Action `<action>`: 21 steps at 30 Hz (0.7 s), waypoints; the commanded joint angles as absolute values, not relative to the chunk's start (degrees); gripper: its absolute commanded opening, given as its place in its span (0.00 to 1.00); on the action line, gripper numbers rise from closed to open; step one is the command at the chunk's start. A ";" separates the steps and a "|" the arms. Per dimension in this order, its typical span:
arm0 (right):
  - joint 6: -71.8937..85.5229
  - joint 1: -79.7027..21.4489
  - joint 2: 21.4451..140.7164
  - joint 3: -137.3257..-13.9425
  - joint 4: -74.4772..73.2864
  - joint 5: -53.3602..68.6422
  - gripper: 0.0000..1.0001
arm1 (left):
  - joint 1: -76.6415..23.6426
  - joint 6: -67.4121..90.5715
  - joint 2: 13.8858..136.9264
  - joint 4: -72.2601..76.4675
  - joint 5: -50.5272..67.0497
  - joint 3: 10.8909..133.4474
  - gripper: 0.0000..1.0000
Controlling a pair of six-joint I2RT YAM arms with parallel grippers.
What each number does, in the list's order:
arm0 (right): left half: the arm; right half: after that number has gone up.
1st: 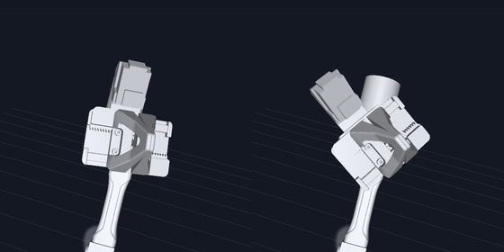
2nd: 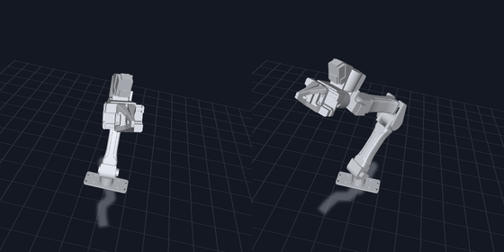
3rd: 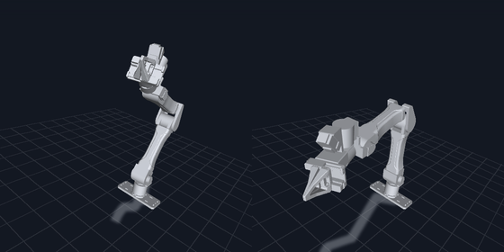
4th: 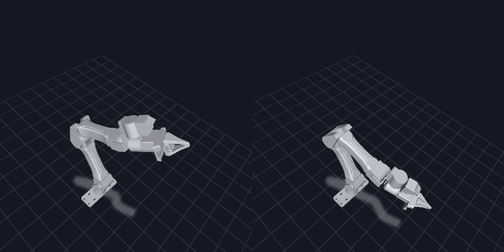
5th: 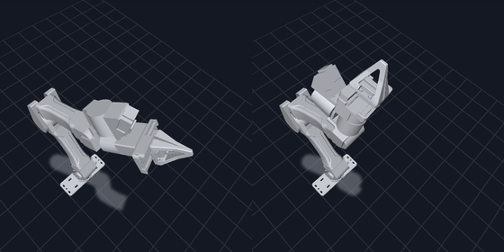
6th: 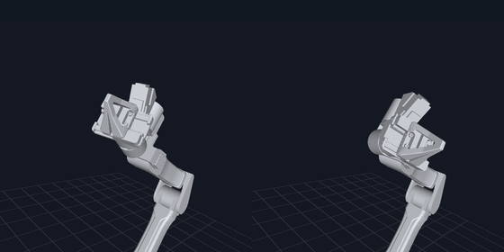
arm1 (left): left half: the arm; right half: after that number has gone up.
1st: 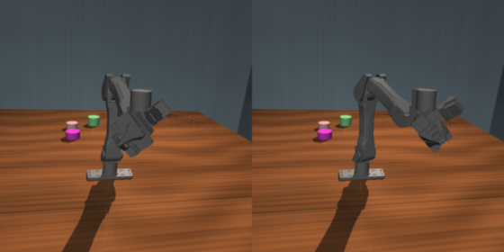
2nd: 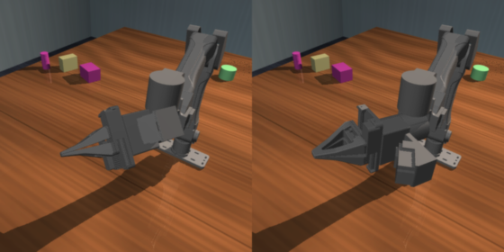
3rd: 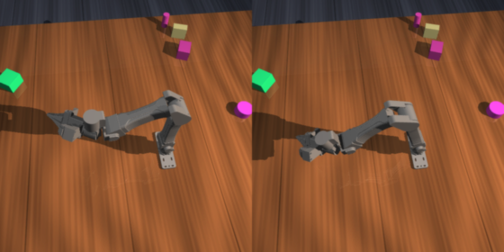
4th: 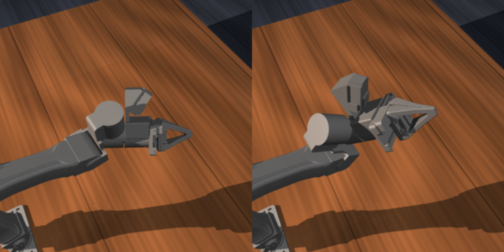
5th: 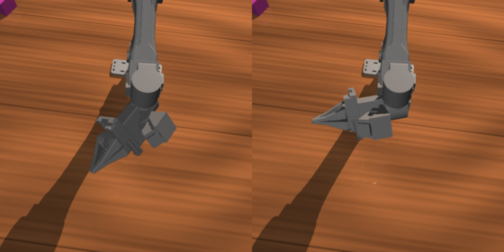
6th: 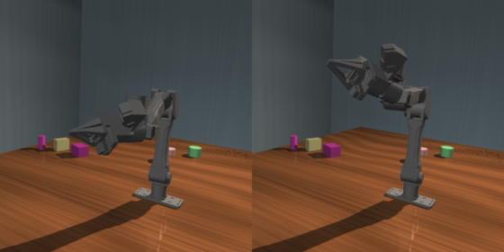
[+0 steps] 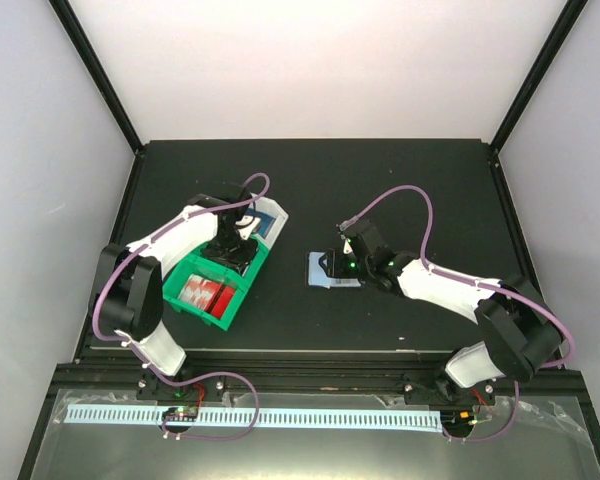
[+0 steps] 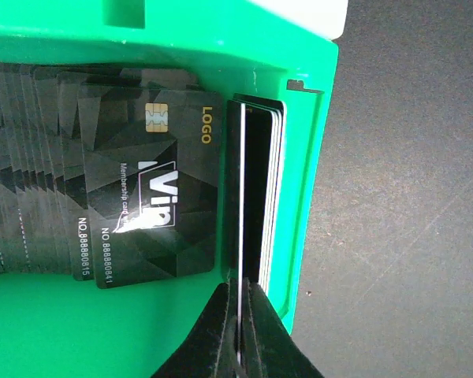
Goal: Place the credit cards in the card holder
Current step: Pick up the credit card from the storage box.
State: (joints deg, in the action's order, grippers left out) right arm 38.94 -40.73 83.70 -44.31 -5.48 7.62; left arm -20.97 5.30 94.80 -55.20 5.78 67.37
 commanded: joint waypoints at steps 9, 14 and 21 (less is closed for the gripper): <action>38.29 -40.49 82.14 -46.74 -5.98 7.06 0.44 | -21.27 8.97 85.57 -57.40 -6.16 71.14 0.01; 37.97 -40.53 78.76 -47.47 -5.69 9.37 0.46 | -21.54 8.79 78.75 -55.02 -0.77 70.33 0.02; 39.18 -40.49 67.66 -41.93 1.74 18.77 0.60 | -23.84 12.31 66.25 -41.03 22.68 63.58 0.02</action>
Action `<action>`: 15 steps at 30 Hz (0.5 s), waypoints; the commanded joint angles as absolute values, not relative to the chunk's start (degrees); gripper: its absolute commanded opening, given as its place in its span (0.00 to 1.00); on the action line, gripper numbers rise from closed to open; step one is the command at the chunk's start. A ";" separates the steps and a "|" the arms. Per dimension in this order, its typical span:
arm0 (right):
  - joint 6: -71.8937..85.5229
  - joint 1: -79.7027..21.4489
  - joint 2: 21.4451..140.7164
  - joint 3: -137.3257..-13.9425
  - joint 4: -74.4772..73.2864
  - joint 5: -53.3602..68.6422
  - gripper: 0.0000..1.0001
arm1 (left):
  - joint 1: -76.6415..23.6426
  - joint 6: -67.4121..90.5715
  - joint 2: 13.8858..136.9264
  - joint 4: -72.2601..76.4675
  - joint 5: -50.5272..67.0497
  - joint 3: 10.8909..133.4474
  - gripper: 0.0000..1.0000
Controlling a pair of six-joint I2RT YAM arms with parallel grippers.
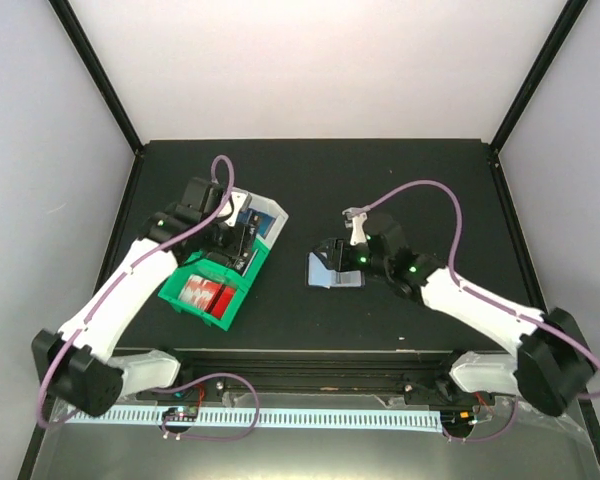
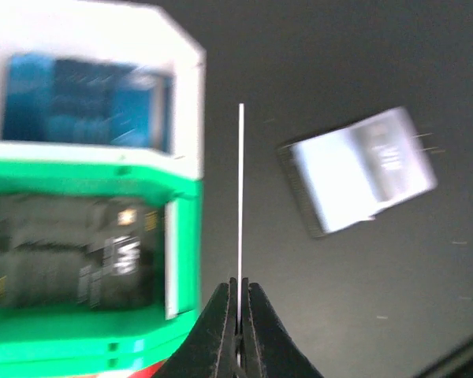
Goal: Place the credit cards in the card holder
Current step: Pick up the credit card from the storage box.
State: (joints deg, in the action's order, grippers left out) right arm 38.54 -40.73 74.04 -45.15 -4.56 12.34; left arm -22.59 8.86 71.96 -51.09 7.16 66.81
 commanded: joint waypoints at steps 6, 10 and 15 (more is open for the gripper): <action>43.03 -40.50 54.23 -35.09 6.84 23.13 0.78 | -27.51 24.11 59.51 -18.71 36.30 55.22 0.02; 45.87 -40.50 42.82 -29.81 7.79 19.87 0.86 | -34.60 31.00 56.07 -2.43 34.15 48.92 0.02; 48.82 -40.48 33.79 -29.51 2.50 19.36 0.87 | -40.10 38.03 56.42 8.98 33.58 45.21 0.02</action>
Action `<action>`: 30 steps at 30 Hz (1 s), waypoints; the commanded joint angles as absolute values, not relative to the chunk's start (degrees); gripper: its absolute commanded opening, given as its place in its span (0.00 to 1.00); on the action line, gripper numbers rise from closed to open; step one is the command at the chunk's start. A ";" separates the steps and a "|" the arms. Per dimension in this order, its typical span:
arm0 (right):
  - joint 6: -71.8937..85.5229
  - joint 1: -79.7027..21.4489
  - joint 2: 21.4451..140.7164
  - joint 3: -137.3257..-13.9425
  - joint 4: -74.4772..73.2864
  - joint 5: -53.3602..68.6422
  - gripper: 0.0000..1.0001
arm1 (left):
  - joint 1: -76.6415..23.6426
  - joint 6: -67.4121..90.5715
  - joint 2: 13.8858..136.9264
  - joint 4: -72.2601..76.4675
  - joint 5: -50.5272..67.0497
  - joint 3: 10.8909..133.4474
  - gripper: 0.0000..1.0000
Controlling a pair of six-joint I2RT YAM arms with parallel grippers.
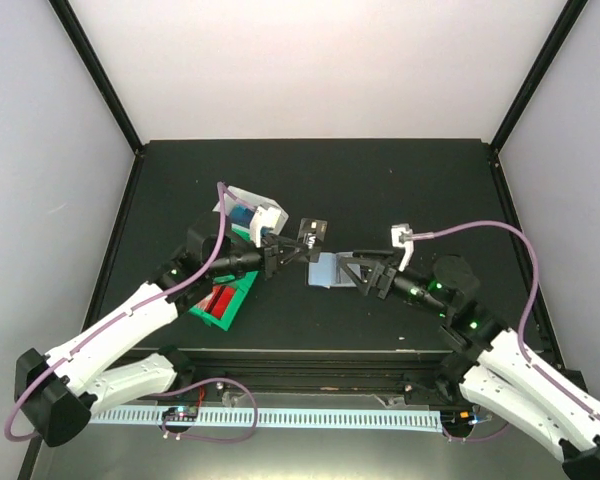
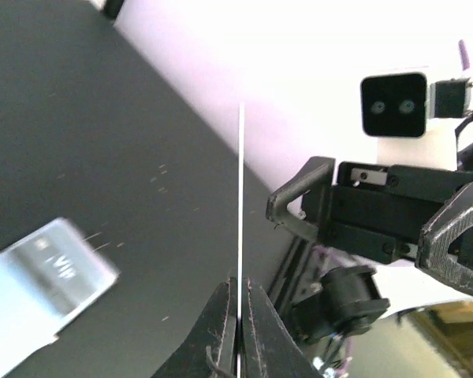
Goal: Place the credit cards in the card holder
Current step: Pick up the credit card from the storage box.
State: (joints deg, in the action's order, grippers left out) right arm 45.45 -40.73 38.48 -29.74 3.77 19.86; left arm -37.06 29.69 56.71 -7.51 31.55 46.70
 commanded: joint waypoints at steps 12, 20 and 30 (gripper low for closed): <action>53.76 -40.50 36.10 -28.90 4.93 25.49 0.69 | -47.64 49.64 58.40 21.73 33.96 41.57 0.02; 54.08 -40.59 35.15 -26.84 9.31 26.54 0.54 | -47.91 51.69 58.07 23.62 33.77 39.41 0.02; 54.71 -40.54 40.90 -27.50 13.82 28.78 0.30 | -48.50 52.79 58.83 23.89 34.49 38.10 0.04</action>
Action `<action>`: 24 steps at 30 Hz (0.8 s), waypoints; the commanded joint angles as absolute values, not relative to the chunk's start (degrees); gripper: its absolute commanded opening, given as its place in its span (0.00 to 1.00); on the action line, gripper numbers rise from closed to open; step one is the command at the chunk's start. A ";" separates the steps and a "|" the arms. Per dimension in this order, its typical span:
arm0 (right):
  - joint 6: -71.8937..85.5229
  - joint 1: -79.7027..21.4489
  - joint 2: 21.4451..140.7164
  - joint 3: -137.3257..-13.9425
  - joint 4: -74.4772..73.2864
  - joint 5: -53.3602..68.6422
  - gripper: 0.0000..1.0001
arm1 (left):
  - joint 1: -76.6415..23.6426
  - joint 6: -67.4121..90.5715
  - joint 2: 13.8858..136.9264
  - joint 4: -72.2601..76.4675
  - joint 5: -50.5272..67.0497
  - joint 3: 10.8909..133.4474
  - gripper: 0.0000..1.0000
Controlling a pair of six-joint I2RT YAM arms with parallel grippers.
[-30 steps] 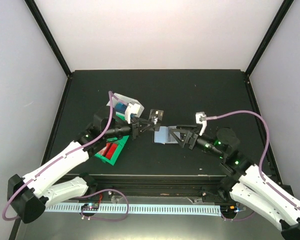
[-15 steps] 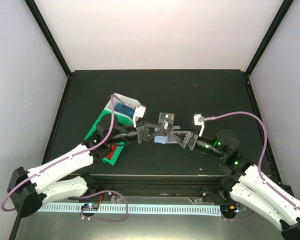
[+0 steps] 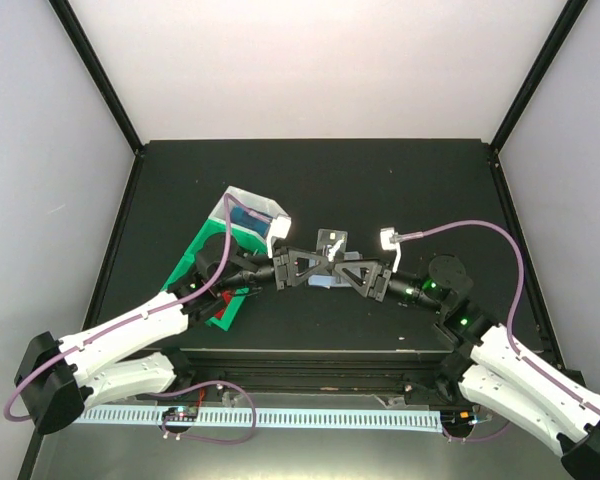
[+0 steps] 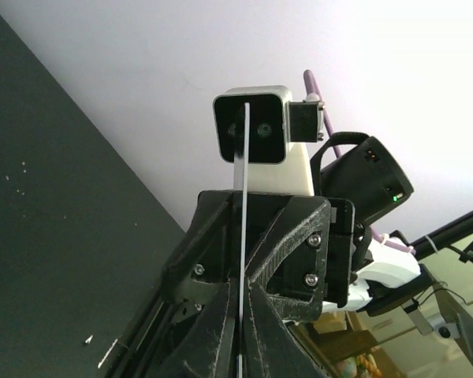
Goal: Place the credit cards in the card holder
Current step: Pick up the credit card from the storage box, then insert the credit card into the card holder.
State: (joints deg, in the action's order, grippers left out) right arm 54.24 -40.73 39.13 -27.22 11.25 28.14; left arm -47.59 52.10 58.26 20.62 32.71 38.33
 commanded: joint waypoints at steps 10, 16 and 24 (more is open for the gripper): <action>51.57 -40.35 40.59 -26.65 10.29 21.99 0.01 | -48.43 44.90 59.92 12.17 24.24 36.47 0.45; 44.21 -35.17 46.45 -30.58 -2.38 20.46 0.01 | -48.31 39.85 62.08 3.70 11.37 37.07 0.71; 32.02 -25.60 66.50 -32.77 -6.66 30.63 0.01 | -47.82 36.49 78.97 -1.88 6.61 44.35 0.70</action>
